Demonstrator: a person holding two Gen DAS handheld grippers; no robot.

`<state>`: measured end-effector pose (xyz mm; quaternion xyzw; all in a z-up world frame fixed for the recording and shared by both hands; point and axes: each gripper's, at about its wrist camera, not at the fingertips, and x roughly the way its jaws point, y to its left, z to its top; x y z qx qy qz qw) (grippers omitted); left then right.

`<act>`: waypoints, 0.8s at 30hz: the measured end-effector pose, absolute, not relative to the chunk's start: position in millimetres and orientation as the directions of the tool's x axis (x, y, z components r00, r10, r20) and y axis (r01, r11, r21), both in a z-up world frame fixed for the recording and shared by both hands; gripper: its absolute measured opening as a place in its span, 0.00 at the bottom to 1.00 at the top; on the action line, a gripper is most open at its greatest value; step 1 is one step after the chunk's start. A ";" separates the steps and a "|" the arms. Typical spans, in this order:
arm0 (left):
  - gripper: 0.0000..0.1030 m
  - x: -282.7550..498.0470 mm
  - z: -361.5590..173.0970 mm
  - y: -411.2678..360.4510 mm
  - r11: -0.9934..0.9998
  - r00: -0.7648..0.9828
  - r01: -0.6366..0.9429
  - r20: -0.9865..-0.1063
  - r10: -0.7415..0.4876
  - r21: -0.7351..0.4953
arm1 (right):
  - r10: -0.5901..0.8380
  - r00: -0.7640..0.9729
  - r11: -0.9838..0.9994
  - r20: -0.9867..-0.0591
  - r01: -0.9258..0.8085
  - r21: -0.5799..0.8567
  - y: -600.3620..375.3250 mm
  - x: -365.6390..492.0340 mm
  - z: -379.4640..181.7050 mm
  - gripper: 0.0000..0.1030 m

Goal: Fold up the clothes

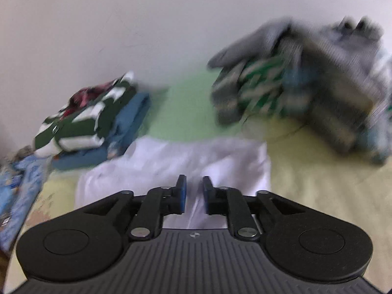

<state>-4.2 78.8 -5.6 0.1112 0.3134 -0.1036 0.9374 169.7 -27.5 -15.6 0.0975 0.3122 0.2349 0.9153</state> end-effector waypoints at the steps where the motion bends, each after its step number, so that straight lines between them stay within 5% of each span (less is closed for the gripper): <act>1: 0.41 -9.2 -3.6 88.4 0.964 0.786 0.237 -0.607 -0.116 0.123 | 0.495 0.714 0.869 -0.496 -0.389 0.307 -25.6 165.9 -5.9 0.26; 4: 0.39 -20.2 -7.7 115.1 0.987 0.777 0.147 -0.625 -0.077 0.061 | 0.658 0.585 0.749 -0.475 -0.573 0.333 4.9 171.0 16.9 0.41; 8: 0.34 -29.0 -26.3 135.5 0.999 0.738 0.046 -0.674 -0.030 0.006 | 0.701 0.448 0.631 -0.555 -0.753 0.188 83.9 178.2 15.7 0.41; 11: 0.40 -37.4 -32.2 133.4 0.999 0.745 0.032 -0.667 -0.021 0.005 | 0.692 0.376 0.599 -0.616 -0.776 0.198 122.6 192.6 -2.4 0.40; 12: 0.45 -40.4 -33.6 132.1 1.000 0.749 0.030 -0.662 -0.017 0.008 | 0.694 0.352 0.589 -0.628 -0.779 0.214 131.4 197.0 -8.0 0.39; 13: 0.46 -43.3 -35.0 130.7 1.000 0.754 0.028 -0.657 -0.014 0.011 | 0.687 0.343 0.587 -0.641 -0.782 0.211 137.0 199.4 -12.0 0.30; 14: 0.46 -46.3 -36.4 129.3 1.000 0.758 0.026 -0.652 -0.010 0.014 | 0.676 0.337 0.587 -0.655 -0.784 0.202 142.0 201.5 -15.6 0.09; 15: 0.46 -49.3 -37.8 128.0 1.000 0.763 0.024 -0.647 -0.007 0.018 | 0.667 0.350 0.595 -0.658 -0.781 0.188 141.4 201.3 -16.9 0.05; 24: 0.59 -53.3 -40.6 124.3 0.999 0.763 0.033 -0.646 -0.010 0.023 | 0.639 0.437 0.680 -0.634 -0.706 0.199 127.4 209.3 -37.5 0.03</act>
